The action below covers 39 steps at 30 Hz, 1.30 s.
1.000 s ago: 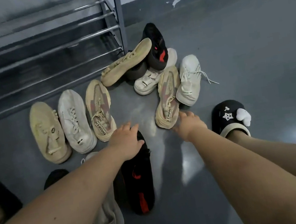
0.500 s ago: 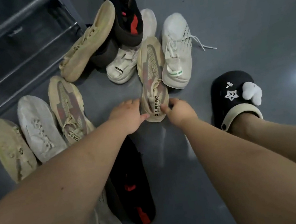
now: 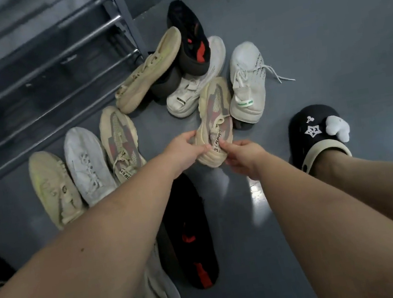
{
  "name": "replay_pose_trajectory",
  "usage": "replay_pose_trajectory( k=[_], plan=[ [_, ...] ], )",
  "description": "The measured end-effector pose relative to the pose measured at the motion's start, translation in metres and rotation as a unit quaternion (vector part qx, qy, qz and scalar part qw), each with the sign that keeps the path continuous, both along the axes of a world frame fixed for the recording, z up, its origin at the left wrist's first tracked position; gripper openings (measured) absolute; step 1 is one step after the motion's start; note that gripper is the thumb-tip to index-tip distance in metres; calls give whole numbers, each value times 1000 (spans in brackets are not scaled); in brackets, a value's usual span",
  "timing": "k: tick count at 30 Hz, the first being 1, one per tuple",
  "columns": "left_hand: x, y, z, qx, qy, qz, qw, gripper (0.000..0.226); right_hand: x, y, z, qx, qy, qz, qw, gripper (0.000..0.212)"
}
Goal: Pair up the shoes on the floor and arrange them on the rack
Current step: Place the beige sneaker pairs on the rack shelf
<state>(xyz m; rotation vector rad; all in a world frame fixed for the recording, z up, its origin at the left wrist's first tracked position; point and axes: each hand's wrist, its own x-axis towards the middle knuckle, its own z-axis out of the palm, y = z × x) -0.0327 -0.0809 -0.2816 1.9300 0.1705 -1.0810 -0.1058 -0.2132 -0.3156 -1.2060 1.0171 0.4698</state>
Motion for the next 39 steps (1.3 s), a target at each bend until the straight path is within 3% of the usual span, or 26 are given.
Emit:
replay_pose_trajectory(
  k=[5, 16, 26, 32, 37, 39],
  plan=[
    [-22, 44, 46, -31, 58, 72, 995, 47, -19, 43, 34, 54, -23, 44, 997, 23],
    [-89, 167, 81, -106, 76, 213, 968, 46, -43, 147, 86, 57, -35, 139, 988, 20],
    [-110, 195, 92, -148, 68, 255, 953, 40, -43, 167, 92, 91, -60, 206, 972, 20],
    [-105, 207, 75, -114, 77, 229, 964, 52, -43, 175, 76, 133, -56, 163, 976, 18],
    [-93, 195, 56, -41, 52, 154, 986, 53, -33, 162, 65, 91, -46, 138, 985, 6],
    [-83, 189, 44, 7, 30, 122, 992, 60, -27, 155, 56, 58, -39, 118, 991, 11]
  ],
)
